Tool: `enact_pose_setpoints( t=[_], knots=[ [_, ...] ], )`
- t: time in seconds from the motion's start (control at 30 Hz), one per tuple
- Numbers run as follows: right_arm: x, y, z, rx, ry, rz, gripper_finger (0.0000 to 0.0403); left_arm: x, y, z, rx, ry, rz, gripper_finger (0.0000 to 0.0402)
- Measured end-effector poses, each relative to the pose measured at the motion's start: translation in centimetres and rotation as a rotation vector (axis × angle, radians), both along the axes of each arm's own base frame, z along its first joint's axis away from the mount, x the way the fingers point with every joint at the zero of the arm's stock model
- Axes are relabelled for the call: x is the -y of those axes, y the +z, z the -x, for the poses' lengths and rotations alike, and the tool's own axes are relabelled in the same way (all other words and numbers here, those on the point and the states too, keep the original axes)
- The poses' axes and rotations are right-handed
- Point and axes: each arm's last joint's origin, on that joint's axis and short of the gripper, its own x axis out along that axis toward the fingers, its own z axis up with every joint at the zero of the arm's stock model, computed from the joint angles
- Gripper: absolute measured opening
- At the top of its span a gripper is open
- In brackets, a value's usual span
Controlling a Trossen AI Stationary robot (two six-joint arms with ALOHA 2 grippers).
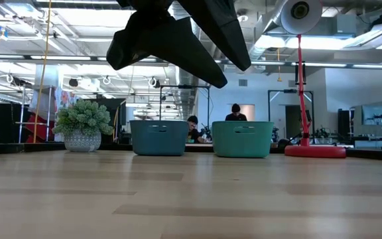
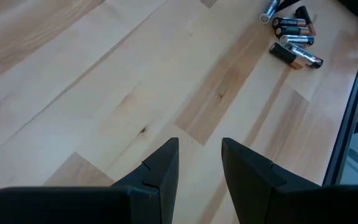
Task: Sort batteries
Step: Put the silver battery into the blue bin
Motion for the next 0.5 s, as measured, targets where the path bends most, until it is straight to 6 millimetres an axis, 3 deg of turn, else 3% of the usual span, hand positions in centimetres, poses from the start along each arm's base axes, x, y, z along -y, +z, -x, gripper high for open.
enact_pose_setpoints(
  t=[0.23,0.5],
  knots=[
    [0.5,-0.3,-1.2,-0.012,0.068,-0.015,0.0147,0.0,0.0,0.0,-0.001,-0.001,-0.001,0.0116],
    [1.2,-0.9,-2.1,-0.058,0.050,-0.018,0.0073,0.1,-0.1,0.3,-0.019,-0.003,-0.045,0.0116]
  ],
)
